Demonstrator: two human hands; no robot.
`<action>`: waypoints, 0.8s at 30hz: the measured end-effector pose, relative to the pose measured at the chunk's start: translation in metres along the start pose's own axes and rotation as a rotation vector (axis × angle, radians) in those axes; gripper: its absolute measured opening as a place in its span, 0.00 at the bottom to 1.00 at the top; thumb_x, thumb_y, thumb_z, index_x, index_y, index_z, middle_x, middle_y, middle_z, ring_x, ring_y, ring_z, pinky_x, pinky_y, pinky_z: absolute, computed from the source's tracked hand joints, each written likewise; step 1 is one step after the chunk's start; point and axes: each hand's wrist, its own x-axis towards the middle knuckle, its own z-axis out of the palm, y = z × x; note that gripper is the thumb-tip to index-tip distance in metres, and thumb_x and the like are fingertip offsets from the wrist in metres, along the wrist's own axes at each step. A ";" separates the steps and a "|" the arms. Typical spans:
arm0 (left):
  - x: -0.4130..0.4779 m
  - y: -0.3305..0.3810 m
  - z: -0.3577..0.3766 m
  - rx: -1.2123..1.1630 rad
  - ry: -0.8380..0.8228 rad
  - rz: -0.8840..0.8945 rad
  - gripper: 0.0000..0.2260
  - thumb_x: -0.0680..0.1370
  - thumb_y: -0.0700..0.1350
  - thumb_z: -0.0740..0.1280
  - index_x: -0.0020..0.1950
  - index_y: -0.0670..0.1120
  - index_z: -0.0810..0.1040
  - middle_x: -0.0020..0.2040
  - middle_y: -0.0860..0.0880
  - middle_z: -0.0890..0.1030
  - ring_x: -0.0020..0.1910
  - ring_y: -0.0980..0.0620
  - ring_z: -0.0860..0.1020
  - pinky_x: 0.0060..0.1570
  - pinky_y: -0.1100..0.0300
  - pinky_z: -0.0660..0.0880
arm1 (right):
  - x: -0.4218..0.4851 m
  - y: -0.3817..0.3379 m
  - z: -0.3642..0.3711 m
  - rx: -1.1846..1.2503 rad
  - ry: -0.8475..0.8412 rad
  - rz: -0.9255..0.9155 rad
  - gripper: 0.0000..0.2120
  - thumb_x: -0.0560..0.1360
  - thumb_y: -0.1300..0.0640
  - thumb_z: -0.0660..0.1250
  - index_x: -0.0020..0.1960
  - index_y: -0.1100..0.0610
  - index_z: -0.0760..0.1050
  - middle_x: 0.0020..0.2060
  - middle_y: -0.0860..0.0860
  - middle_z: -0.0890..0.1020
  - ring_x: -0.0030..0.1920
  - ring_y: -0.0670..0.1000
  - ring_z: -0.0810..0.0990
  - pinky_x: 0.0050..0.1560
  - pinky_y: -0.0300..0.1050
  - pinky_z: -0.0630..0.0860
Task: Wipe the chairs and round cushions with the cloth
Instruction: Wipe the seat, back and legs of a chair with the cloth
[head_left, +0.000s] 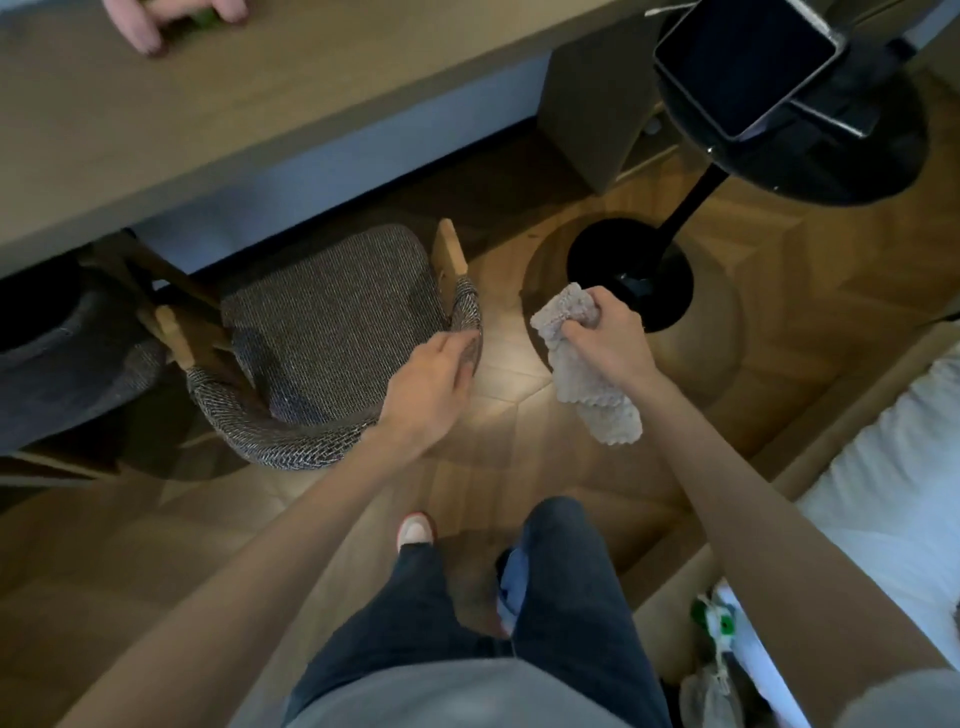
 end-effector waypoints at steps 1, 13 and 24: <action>0.006 0.001 -0.002 0.012 0.004 -0.012 0.19 0.82 0.44 0.58 0.73 0.47 0.66 0.68 0.47 0.71 0.66 0.46 0.70 0.62 0.50 0.70 | 0.009 -0.004 -0.005 0.000 -0.011 -0.010 0.10 0.76 0.58 0.66 0.56 0.55 0.72 0.48 0.48 0.76 0.49 0.48 0.75 0.48 0.41 0.68; 0.092 0.070 0.048 -0.011 0.106 -0.489 0.20 0.82 0.45 0.58 0.75 0.47 0.63 0.69 0.46 0.69 0.66 0.43 0.69 0.63 0.45 0.69 | 0.144 0.015 -0.064 -0.112 -0.401 -0.264 0.12 0.76 0.58 0.66 0.59 0.56 0.72 0.49 0.50 0.77 0.49 0.48 0.76 0.48 0.41 0.70; 0.117 0.112 0.084 -0.143 0.325 -0.801 0.20 0.81 0.45 0.59 0.74 0.46 0.64 0.69 0.45 0.70 0.65 0.41 0.70 0.62 0.46 0.69 | 0.218 0.014 -0.060 -0.246 -0.643 -0.490 0.08 0.74 0.55 0.66 0.52 0.51 0.72 0.48 0.48 0.78 0.54 0.53 0.76 0.56 0.55 0.75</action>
